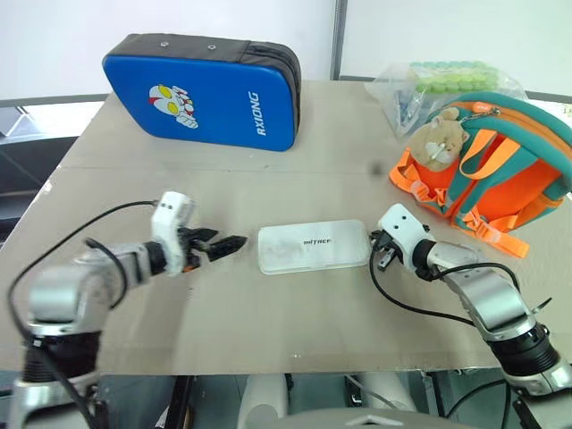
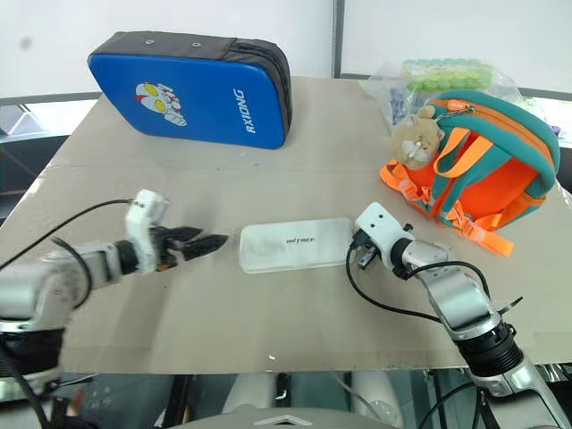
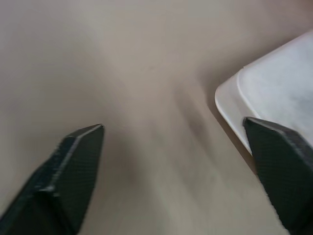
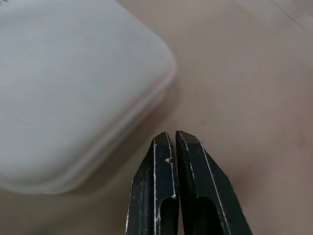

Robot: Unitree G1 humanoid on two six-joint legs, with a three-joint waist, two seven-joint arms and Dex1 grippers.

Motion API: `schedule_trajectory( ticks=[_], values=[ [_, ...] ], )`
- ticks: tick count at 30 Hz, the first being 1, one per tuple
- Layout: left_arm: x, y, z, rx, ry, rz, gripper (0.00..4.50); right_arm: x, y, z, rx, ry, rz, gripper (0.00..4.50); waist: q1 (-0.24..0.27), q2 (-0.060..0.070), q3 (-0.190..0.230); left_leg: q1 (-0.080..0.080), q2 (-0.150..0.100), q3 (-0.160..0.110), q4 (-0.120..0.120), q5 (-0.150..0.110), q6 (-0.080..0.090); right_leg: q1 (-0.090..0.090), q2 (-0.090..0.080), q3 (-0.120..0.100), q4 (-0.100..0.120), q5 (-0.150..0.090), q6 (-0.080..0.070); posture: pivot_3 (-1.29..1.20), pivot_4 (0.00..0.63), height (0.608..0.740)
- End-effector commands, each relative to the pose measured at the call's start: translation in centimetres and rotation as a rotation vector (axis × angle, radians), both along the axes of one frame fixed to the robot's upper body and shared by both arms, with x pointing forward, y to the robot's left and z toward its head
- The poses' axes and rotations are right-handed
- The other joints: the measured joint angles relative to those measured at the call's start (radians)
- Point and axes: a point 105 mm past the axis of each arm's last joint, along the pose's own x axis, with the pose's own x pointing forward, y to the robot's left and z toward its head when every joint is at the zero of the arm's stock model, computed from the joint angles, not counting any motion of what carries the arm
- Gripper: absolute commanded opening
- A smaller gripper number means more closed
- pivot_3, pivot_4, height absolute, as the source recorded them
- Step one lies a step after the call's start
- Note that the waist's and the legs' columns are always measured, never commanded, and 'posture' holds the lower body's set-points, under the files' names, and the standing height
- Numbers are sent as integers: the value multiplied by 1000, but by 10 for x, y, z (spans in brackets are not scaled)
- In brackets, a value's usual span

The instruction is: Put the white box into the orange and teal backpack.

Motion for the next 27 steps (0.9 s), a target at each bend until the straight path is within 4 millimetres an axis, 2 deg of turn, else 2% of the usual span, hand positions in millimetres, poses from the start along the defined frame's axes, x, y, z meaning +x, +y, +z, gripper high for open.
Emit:
schedule_trajectory(
  ticks=[1, 4, 8, 12, 16, 18, 21, 25, 27],
  values=[
    [-15, -12, 6, -153, 140, -92, 4465, 5, -2, 11, 0, -51, 15, 0, 1, 0, 0, 0, 0, 0, 0, 0, 0, 0, 0, 0, 0, 0, 0, 0, 150, 740],
    [-18, -30, -2, -229, 228, -137, 4465, 6, 6, 13, 1, -65, 57, 0, 3, 0, 0, 0, 0, 0, 0, 0, 0, 0, -1, 0, 0, 0, 0, 0, 150, 740],
    [-10, -49, -14, -261, 261, -134, 4465, 5, 24, 12, 4, -71, 106, 0, 2, 0, 0, 0, 0, -1, 0, 0, 0, 0, 1, 0, 1, 1, 1, 0, 150, 740],
    [1, -70, -27, -330, 286, -132, 4465, 2, 58, 5, 12, -56, 216, 0, 1, 0, 0, 1, 0, -2, 1, 0, 0, 0, 1, 0, 3, 1, 2, 0, 150, 740],
    [1, -77, -26, -380, 292, -144, 4465, 5, 65, 2, 12, -56, 229, 0, 2, 0, -1, 1, 0, -2, 2, 0, 0, 1, 1, 0, 3, 2, 3, 0, 150, 740],
    [3, -76, -28, -376, 278, -123, 3937, 9, 61, 5, 17, -69, 210, 0, 2, 0, -1, 1, -1, -2, 2, 0, 0, 1, 1, 0, 3, 2, 3, 0, 150, 740],
    [-2, -75, -24, -404, 273, -131, 2639, 11, 48, 12, 40, -85, 170, 0, 2, 0, -1, 0, 0, -2, 2, 0, 0, 1, 1, 0, 3, 2, 3, 0, 150, 740],
    [-5, -70, -21, -415, 256, -115, 1123, 9, 21, 33, 138, -119, 76, 0, 6, 0, -1, 0, -1, -3, 2, 0, 0, 1, 0, -1, 3, 2, 3, 0, 150, 740],
    [-5, -70, -19, -409, 230, -116, 975, 4, 7, 42, 221, -83, 18, 0, 3, 0, -1, 0, -1, -3, 2, 0, 0, 1, 0, -1, 3, 2, 3, 0, 150, 740]
  ],
)
